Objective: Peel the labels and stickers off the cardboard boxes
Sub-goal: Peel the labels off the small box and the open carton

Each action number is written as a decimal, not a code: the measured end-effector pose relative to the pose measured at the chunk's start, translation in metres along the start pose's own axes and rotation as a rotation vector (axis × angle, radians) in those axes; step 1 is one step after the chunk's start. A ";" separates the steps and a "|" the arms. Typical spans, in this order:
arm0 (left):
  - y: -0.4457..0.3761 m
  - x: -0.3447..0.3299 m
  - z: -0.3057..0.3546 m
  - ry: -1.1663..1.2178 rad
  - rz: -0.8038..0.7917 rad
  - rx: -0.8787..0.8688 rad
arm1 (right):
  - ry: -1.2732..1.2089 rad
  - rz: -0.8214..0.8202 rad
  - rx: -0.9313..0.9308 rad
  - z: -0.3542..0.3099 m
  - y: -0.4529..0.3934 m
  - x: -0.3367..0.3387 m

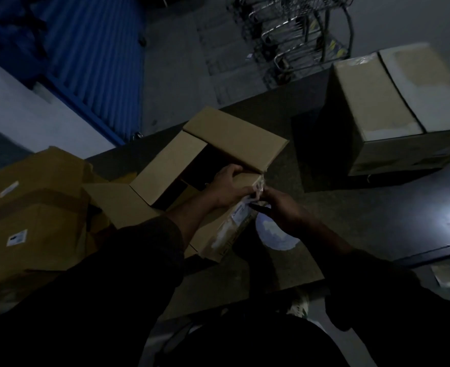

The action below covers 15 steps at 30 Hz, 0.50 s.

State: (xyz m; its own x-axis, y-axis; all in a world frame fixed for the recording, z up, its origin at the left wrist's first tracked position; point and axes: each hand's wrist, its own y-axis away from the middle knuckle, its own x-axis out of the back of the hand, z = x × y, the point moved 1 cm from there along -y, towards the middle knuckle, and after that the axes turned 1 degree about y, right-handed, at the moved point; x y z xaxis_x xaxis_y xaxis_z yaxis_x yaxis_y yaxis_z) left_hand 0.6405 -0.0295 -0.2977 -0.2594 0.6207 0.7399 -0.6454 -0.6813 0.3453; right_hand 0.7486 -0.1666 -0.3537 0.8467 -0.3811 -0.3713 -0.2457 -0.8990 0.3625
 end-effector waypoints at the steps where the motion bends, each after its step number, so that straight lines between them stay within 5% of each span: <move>1: -0.001 0.002 0.002 -0.025 -0.013 -0.016 | -0.010 -0.015 -0.016 0.002 -0.001 0.002; 7: -0.001 0.012 0.003 -0.121 -0.153 -0.043 | 0.021 0.017 0.064 0.011 0.005 -0.012; 15: 0.004 0.022 -0.005 -0.076 -0.243 -0.036 | -0.451 -0.006 -0.095 0.020 0.011 -0.025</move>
State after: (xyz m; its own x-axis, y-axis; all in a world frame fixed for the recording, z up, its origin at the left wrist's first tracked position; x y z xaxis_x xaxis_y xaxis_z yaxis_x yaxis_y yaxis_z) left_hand 0.6288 -0.0169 -0.2825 -0.0398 0.7325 0.6797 -0.7075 -0.5010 0.4984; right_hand 0.7155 -0.1714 -0.3581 0.5531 -0.4504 -0.7008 -0.1792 -0.8859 0.4279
